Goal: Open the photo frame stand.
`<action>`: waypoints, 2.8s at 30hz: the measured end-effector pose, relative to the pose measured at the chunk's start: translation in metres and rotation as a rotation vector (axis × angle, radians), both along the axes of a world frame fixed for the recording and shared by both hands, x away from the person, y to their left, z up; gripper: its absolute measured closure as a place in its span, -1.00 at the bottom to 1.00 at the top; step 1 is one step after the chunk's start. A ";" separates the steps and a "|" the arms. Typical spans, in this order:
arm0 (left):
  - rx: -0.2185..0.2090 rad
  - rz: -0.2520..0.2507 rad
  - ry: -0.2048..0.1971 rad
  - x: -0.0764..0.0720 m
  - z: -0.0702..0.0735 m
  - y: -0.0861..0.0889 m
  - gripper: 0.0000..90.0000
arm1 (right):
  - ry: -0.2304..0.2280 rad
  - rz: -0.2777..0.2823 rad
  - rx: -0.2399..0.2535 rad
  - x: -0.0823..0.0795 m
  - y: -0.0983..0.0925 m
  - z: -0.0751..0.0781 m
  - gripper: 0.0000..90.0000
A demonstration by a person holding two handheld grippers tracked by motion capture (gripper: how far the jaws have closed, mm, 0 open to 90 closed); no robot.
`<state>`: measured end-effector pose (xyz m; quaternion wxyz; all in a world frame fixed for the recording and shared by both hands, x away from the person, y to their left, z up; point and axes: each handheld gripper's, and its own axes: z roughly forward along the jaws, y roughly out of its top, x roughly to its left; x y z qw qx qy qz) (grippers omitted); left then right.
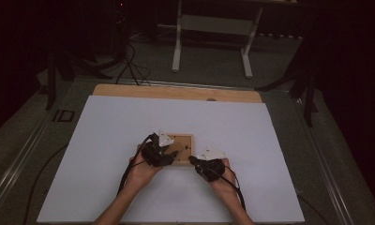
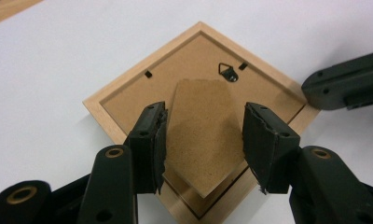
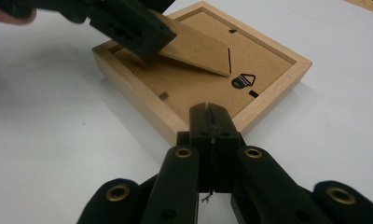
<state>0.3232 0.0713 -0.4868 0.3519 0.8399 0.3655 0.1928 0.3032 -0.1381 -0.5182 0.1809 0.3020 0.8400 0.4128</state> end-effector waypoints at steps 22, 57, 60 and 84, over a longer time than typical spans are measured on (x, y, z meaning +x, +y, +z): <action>-0.066 0.025 0.087 0.002 -0.002 0.005 -0.06 | -0.004 0.001 -0.002 0.000 0.000 0.000 1.00; -0.175 0.060 0.309 0.025 -0.006 0.011 0.08 | 0.002 -0.001 0.001 0.001 -0.001 0.000 0.97; -0.180 0.059 0.312 0.026 -0.005 0.011 0.06 | 0.002 -0.001 0.001 0.001 0.000 0.000 0.97; -0.158 0.061 0.311 0.027 -0.005 0.008 0.17 | 0.009 0.013 0.003 0.001 -0.001 0.001 0.79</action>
